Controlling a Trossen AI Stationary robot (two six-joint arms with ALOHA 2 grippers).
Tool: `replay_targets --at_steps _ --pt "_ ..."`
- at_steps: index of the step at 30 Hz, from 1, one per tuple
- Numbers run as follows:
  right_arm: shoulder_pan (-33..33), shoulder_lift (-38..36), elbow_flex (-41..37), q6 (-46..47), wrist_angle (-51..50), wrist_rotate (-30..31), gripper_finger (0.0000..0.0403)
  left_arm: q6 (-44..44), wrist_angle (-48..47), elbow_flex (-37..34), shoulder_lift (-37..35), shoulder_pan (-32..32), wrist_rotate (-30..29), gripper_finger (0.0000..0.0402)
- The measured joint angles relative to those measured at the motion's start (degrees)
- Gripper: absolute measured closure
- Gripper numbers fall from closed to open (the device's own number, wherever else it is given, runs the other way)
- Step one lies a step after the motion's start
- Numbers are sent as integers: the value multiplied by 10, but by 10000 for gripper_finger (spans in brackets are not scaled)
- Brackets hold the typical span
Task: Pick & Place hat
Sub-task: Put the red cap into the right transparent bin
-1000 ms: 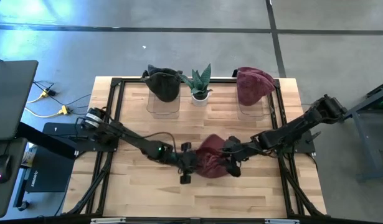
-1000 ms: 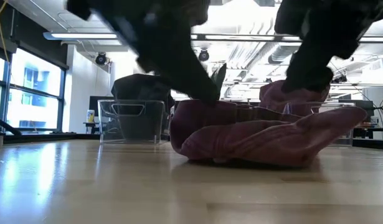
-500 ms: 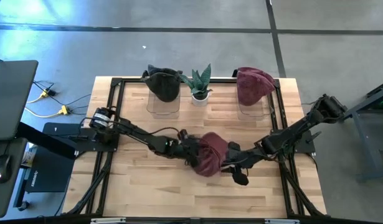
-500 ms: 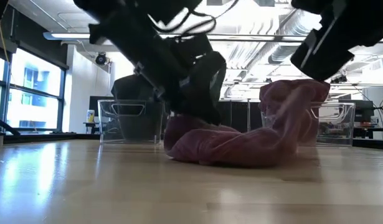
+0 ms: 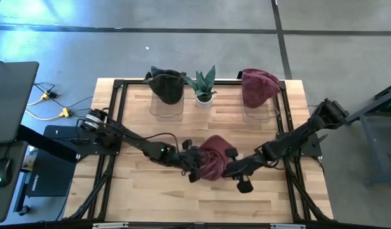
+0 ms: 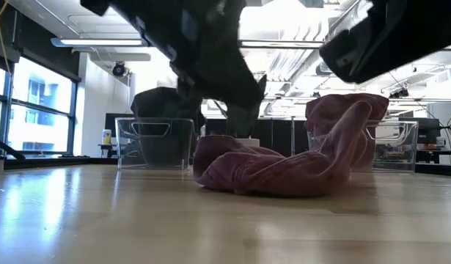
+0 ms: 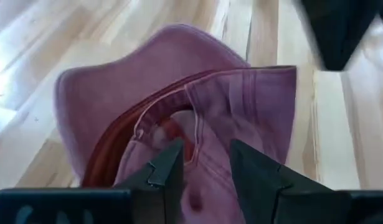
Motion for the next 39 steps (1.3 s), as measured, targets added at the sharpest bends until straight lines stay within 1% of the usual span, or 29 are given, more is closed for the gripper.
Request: replay_targets --at_steps 2,4,6,8,10,12,15,19,22,24,26,28,32,33,34,36,39 --pt "10 5 29 -22 -43 16 399 0 1 1 23 8 1 280" --pt "27 9 51 -54 -76 62 399 -3 -13 -3 46 12 14 280" --pt "45 13 60 -92 -77 101 391 -3 -6 -2 56 20 28 280" --pt "58 21 61 -122 -75 120 377 -8 4 2 67 25 59 280" --pt "65 33 62 -131 -73 122 357 -12 -5 -2 78 30 82 280" --pt "67 46 62 -143 -73 112 329 -13 1 -2 87 30 96 280" --pt "64 72 62 -211 -75 97 280 -13 2 -1 88 30 96 280" --pt "63 106 62 -359 -77 146 223 -12 2 -1 88 30 96 280" --pt "63 128 61 -440 -82 192 208 -11 2 -1 88 30 96 280" --pt "61 137 61 -465 -82 208 214 -7 2 -1 88 30 96 280" --pt "57 143 61 -474 -82 207 237 -1 1 -1 88 30 96 280" --pt "55 145 61 -475 -83 220 274 1 1 -1 88 30 96 280" --pt "55 139 62 -477 -87 249 360 2 -2 -1 88 30 95 280" --pt "55 136 67 -471 -102 248 379 2 -4 -1 88 30 94 280" --pt "55 134 76 -459 -126 245 389 2 -7 -1 88 30 93 280" --pt "59 132 105 -410 -193 219 388 2 -19 -1 81 30 92 280" --pt "64 132 158 -320 -286 137 369 2 -16 0 69 29 97 280"
